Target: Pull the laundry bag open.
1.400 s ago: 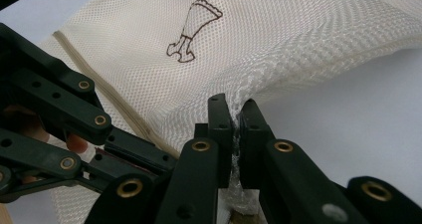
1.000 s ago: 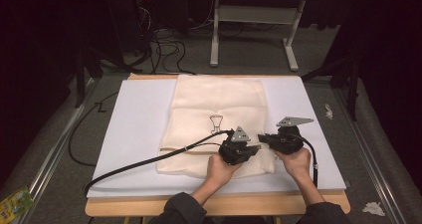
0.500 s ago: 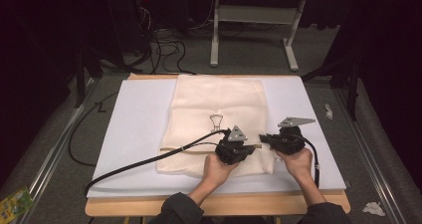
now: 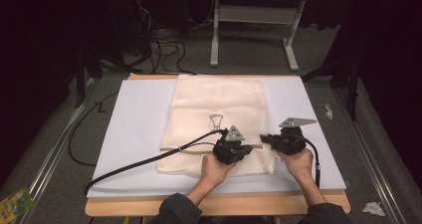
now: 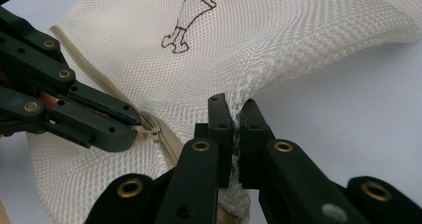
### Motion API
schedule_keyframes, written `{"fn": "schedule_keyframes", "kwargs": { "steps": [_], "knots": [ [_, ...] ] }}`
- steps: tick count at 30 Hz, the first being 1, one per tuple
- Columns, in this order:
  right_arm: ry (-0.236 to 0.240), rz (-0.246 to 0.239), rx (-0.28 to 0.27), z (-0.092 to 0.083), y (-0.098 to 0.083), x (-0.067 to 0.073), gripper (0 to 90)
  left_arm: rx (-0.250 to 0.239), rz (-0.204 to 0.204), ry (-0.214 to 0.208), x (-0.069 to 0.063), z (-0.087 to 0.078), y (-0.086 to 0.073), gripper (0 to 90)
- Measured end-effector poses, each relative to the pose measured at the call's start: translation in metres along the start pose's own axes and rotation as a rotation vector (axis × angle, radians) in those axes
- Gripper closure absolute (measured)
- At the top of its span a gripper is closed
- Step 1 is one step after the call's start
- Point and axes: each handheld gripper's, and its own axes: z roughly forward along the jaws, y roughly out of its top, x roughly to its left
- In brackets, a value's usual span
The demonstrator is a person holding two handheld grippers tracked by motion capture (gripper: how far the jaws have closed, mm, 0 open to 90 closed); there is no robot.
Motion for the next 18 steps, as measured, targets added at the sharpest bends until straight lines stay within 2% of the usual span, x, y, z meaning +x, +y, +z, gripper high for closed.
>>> {"fn": "schedule_keyframes", "kwargs": {
  "steps": [18],
  "knots": [
    [0.007,0.002,0.001,0.001,0.000,-0.001,88.6,-0.006,-0.007,0.018,0.006,-0.012,-0.005,87.3]
  ]
}}
